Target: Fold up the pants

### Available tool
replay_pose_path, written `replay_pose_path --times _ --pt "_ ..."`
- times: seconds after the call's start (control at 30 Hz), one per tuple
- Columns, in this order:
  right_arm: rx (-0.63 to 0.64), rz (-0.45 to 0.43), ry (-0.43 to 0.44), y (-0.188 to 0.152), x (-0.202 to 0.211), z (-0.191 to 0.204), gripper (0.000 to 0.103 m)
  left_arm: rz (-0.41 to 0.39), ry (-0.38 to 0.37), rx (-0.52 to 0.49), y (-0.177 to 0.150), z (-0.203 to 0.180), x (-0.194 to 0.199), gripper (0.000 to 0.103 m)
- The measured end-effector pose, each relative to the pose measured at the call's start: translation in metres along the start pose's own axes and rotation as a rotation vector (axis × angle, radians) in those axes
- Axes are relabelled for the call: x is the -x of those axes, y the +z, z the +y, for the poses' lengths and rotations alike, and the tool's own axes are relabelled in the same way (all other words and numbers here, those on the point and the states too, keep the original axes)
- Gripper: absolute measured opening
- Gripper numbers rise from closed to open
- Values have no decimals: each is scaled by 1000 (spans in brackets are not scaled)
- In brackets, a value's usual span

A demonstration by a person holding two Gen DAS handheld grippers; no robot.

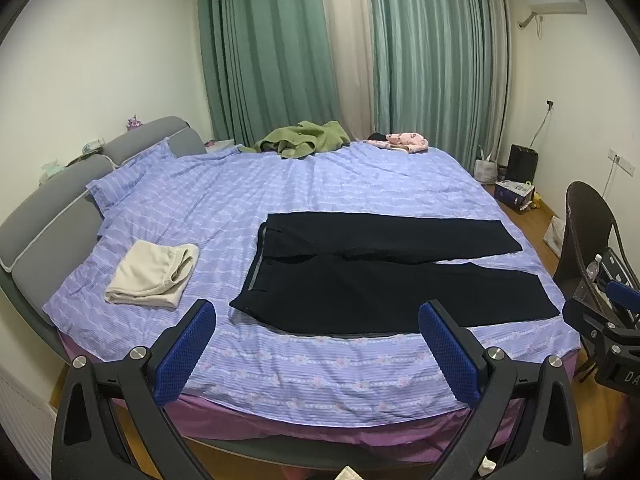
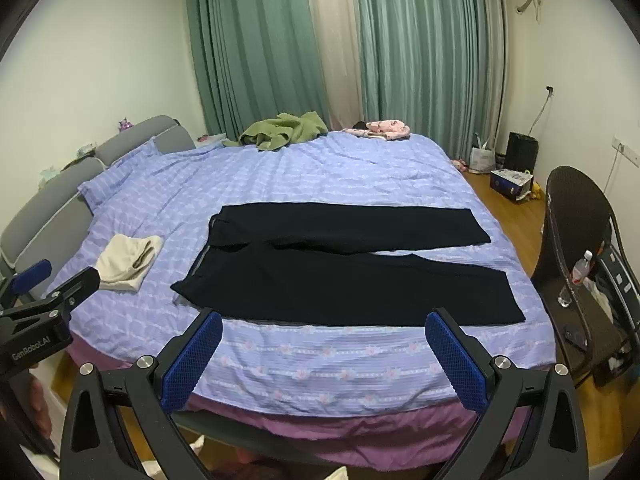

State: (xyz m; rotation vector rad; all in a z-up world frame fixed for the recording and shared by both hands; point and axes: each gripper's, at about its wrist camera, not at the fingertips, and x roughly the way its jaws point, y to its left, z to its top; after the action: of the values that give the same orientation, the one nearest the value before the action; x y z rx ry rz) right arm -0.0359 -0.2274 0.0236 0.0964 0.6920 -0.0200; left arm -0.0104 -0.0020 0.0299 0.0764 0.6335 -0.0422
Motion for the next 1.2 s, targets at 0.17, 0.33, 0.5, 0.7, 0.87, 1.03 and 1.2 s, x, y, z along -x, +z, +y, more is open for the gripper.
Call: replay_pose_path --times 0.17,0.33,0.5,0.7,0.87,1.03,1.2 --pt "1 -3 -2 1 1 1 103 -3 2 4 -1 0 -1 103" --pt "2 -8 -4 4 2 2 103 -2 -1 1 -2 2 0 103" --pt "2 -10 -3 3 2 2 103 -4 -1 2 2 1 -2 103" --pt "4 -13 -4 3 4 1 103 -8 -2 3 4 1 -2 103" --pt "3 -14 -4 3 4 1 103 -8 0 5 4 2 -3 103" --pt "3 -15 -3 4 4 0 103 -13 -1 4 1 3 -1 103" --pt "3 -15 -3 3 4 1 103 -16 -1 5 2 3 -1 103"
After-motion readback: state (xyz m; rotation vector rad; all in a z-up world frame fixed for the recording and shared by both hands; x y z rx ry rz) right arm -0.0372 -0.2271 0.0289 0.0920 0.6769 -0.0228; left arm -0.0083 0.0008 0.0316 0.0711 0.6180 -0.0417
